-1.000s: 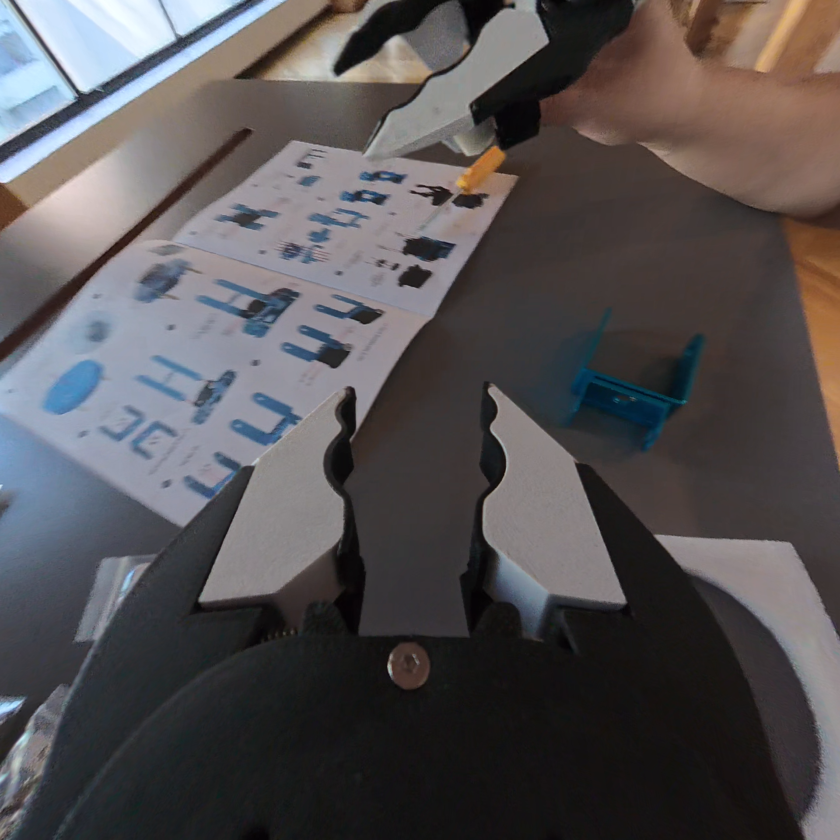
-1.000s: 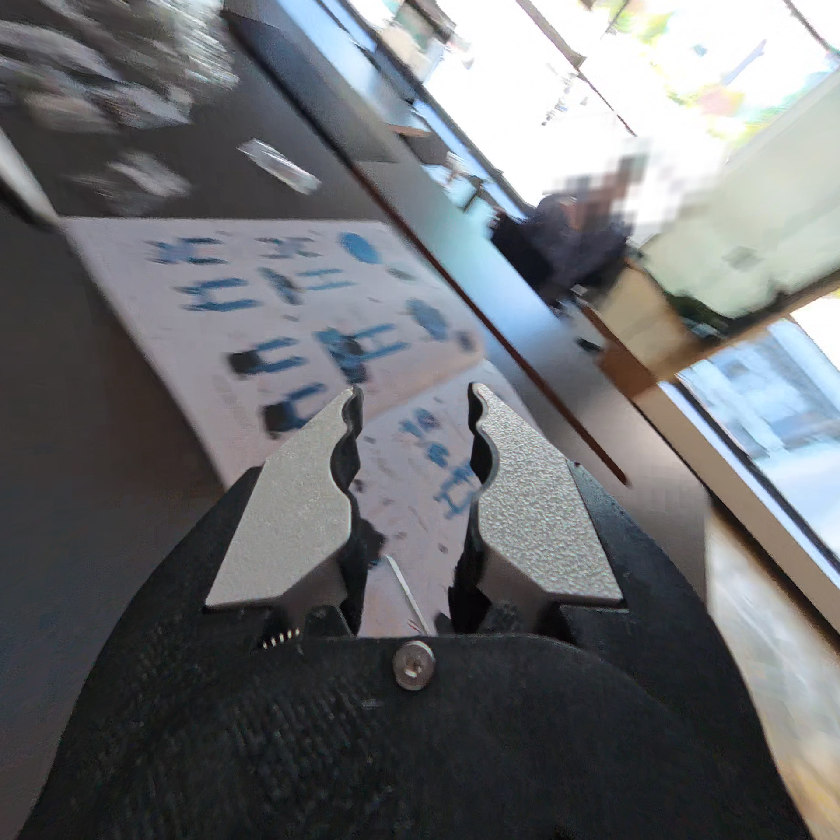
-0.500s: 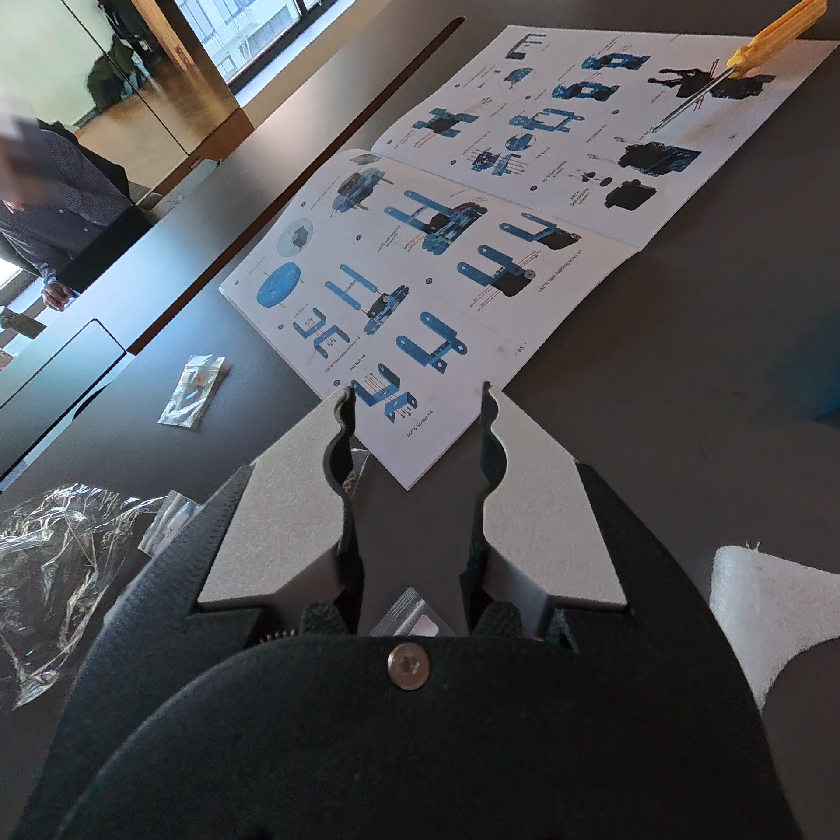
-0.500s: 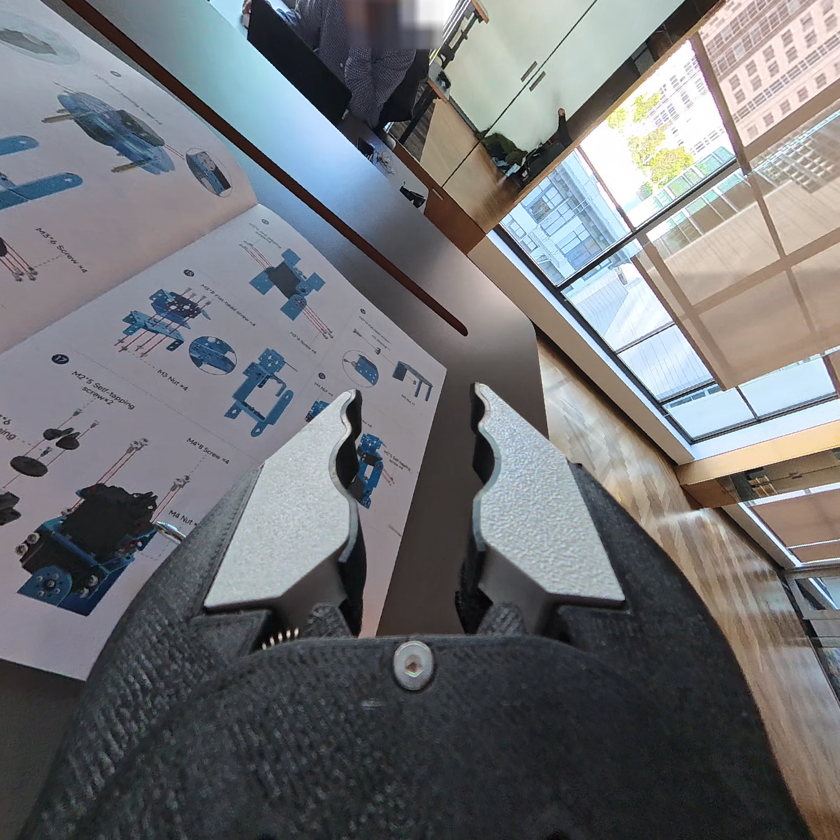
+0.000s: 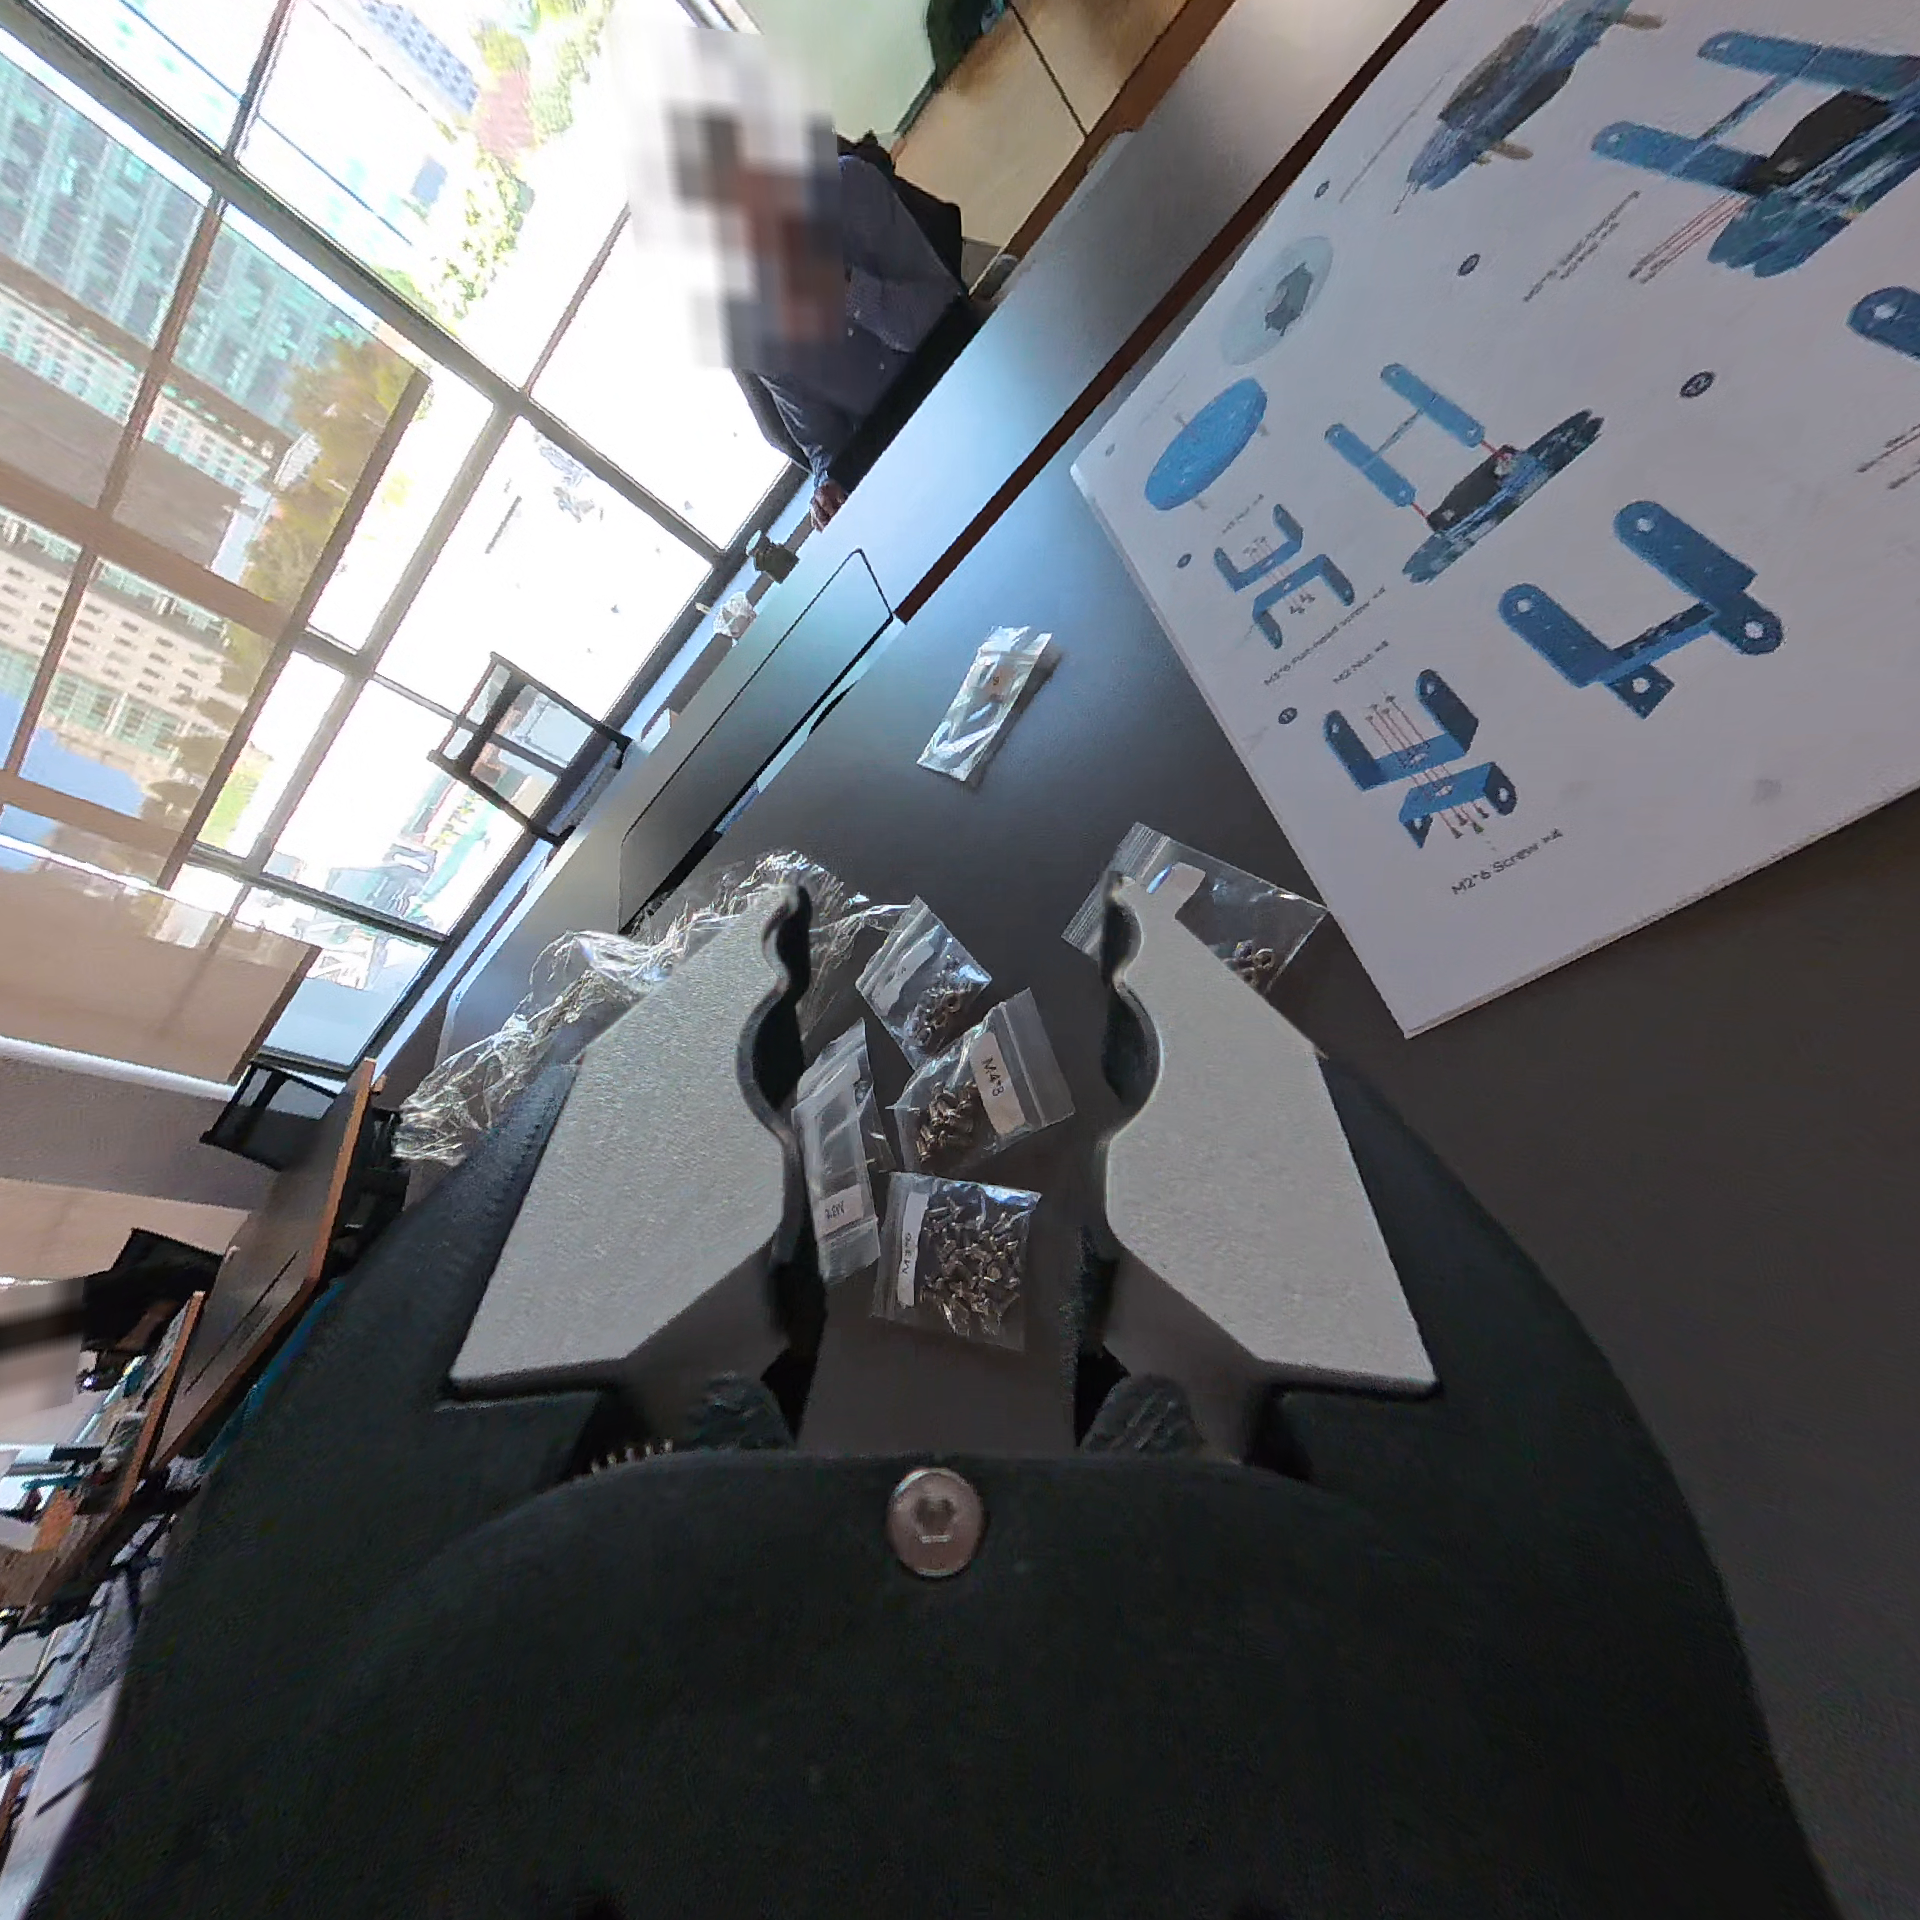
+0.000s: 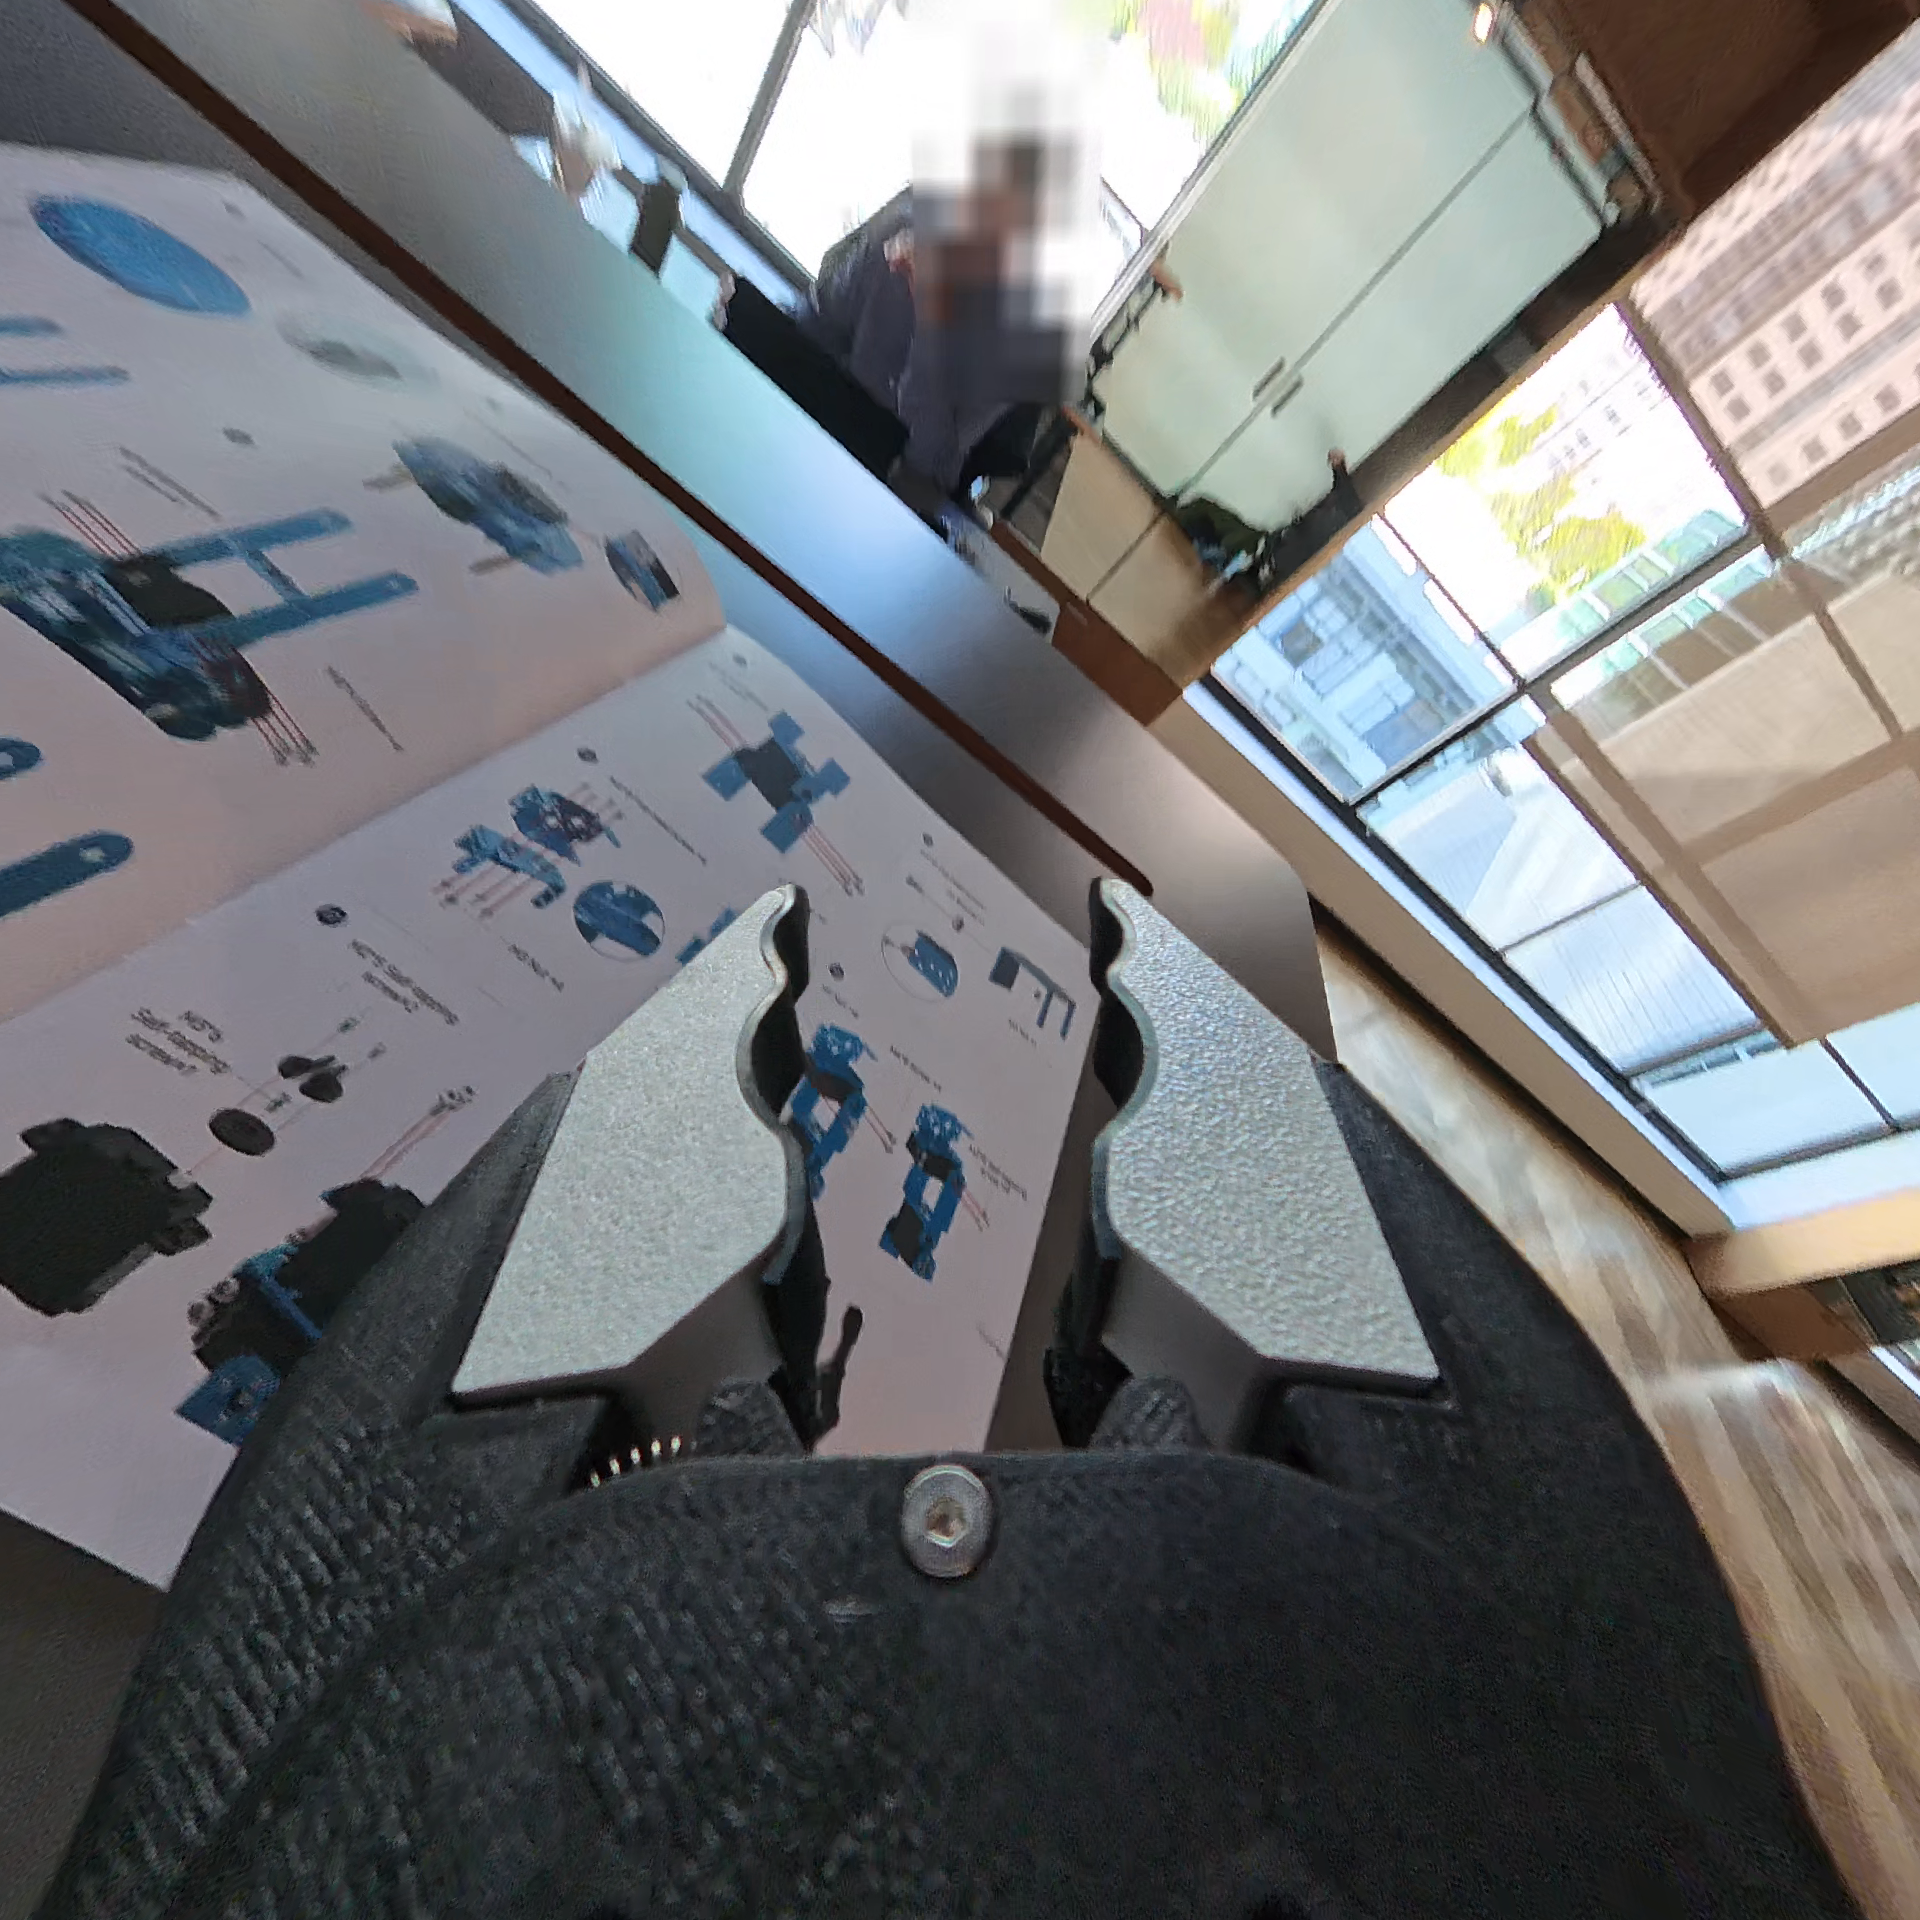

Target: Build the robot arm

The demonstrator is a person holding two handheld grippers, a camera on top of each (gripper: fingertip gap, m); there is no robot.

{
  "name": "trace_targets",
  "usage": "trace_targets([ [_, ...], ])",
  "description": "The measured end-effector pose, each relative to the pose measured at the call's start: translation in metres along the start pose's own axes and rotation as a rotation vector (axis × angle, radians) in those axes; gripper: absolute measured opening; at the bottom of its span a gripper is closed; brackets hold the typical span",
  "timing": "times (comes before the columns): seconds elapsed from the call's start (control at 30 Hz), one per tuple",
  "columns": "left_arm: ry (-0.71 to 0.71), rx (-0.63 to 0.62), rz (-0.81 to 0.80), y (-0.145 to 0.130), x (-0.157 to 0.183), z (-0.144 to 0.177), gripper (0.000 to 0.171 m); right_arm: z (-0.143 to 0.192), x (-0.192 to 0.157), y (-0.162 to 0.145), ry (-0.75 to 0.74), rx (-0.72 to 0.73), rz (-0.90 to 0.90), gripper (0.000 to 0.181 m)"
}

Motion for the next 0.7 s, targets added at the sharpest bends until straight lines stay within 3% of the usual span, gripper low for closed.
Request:
trace_targets([
  [0.1, -0.095, 0.054, 0.083, -0.003, -0.004, -0.002, 0.056, 0.009, 0.001, 0.009, 0.051, 0.144, -0.115, 0.049],
  [0.2, -0.268, 0.253, 0.237, 0.003, -0.017, 0.009, 0.058, 0.014, 0.002, 0.014, 0.121, 0.239, -0.194, 0.050],
  [0.3, -0.355, 0.440, 0.315, 0.008, -0.035, 0.031, 0.057, 0.012, -0.003, 0.009, 0.185, 0.254, -0.138, 0.060],
  [0.4, -0.526, 0.486, 0.446, 0.008, -0.037, 0.057, 0.059, 0.014, -0.012, 0.010, 0.359, 0.283, -0.155, 0.059],
  [0.47, -0.674, 0.454, 0.571, 0.003, -0.020, 0.080, 0.076, 0.022, -0.016, 0.015, 0.543, 0.289, -0.214, 0.057],
  [0.53, -0.765, 0.446, 0.660, -0.008, 0.007, 0.110, 0.078, 0.041, -0.018, 0.026, 0.853, 0.304, -0.297, 0.059],
  [0.63, -0.718, 0.443, 0.793, -0.031, 0.056, 0.160, 0.078, 0.081, -0.010, 0.047, 1.147, 0.248, -0.333, 0.080],
  [0.7, -0.658, 0.421, 0.863, -0.043, 0.089, 0.193, 0.077, 0.120, -0.006, 0.050, 1.225, 0.255, -0.347, 0.083],
])
Point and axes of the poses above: each gripper's, where its closed fingertips meet, z back along the fingers, y out of its top, x = y × z across the jaws, the point moved 10 cm from there along z, back along the fingers, and after that the axes turned 15 degrees about -y, right-handed, at the moved point
